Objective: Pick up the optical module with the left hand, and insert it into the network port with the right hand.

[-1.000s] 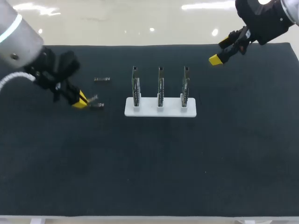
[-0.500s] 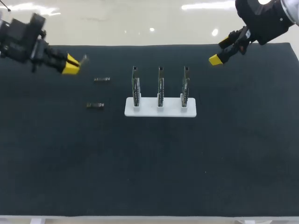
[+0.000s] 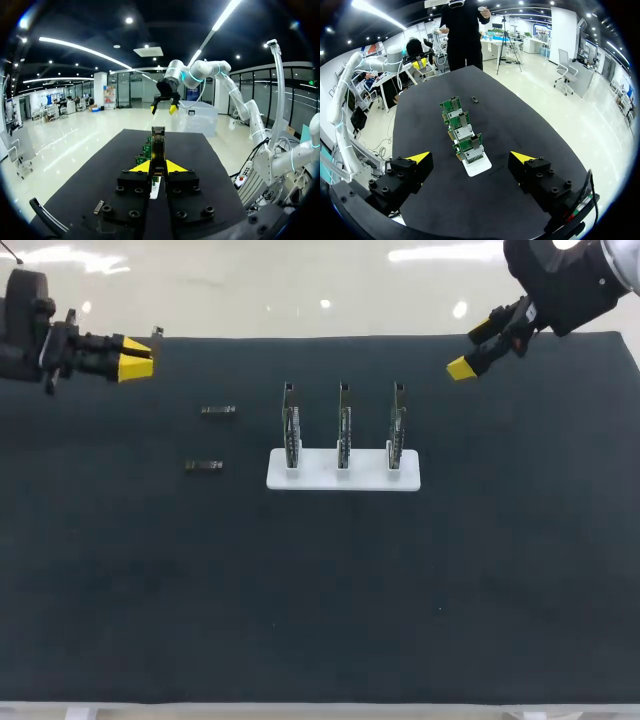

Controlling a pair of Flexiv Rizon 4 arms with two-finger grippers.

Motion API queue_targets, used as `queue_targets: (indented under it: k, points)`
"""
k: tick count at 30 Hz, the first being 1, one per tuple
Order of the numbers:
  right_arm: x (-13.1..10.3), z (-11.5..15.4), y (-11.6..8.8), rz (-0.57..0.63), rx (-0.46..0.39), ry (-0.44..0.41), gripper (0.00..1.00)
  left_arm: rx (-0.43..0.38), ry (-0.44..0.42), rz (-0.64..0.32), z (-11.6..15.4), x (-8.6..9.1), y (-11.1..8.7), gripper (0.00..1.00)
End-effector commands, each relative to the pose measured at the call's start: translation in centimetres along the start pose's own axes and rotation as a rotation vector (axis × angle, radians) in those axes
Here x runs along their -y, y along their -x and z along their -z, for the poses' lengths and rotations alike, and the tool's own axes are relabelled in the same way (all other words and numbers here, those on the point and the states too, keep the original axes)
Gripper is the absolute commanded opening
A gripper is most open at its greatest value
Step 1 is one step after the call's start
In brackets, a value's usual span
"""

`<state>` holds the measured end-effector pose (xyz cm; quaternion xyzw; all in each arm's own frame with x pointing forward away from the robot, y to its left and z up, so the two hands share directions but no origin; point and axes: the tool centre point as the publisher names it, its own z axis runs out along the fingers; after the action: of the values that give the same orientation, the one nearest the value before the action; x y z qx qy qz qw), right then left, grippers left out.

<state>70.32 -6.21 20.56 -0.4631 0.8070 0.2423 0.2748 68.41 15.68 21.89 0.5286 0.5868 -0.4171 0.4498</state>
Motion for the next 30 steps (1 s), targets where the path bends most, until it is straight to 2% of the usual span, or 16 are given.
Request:
queue_targets:
  k: [1, 9, 12, 16, 26, 30]
  points:
    - [0.0, 0.0, 0.0, 0.001, 0.002, 0.001, 1.00, 0.059, 0.003, -0.003, -0.1, 0.0, -0.3, 0.00]
    - [0.0, 0.0, 0.0, 0.001, 0.002, 0.001, 1.00, 0.059, 0.003, -0.003, -0.1, 0.0, -0.3, 0.00]
    - [0.0, 0.0, 0.0, 0.001, 0.002, 0.001, 1.00, 0.158, -0.024, -0.120, -1.7, -0.8, -0.3, 0.00]
    - [0.0, 0.0, 0.0, 0.001, 0.002, 0.001, 1.00, 0.236, -0.032, -0.179, -4.4, -2.2, 0.3, 0.00]
    - [0.0, 0.0, 0.0, 0.001, 0.002, 0.001, 1.00, 0.320, -0.020, -0.174, -9.8, -5.0, 2.1, 0.00]
    - [0.0, 0.0, 0.0, 0.001, 0.002, 0.001, 1.00, 0.308, 0.003, -0.180, -11.6, -5.7, 2.4, 0.00]
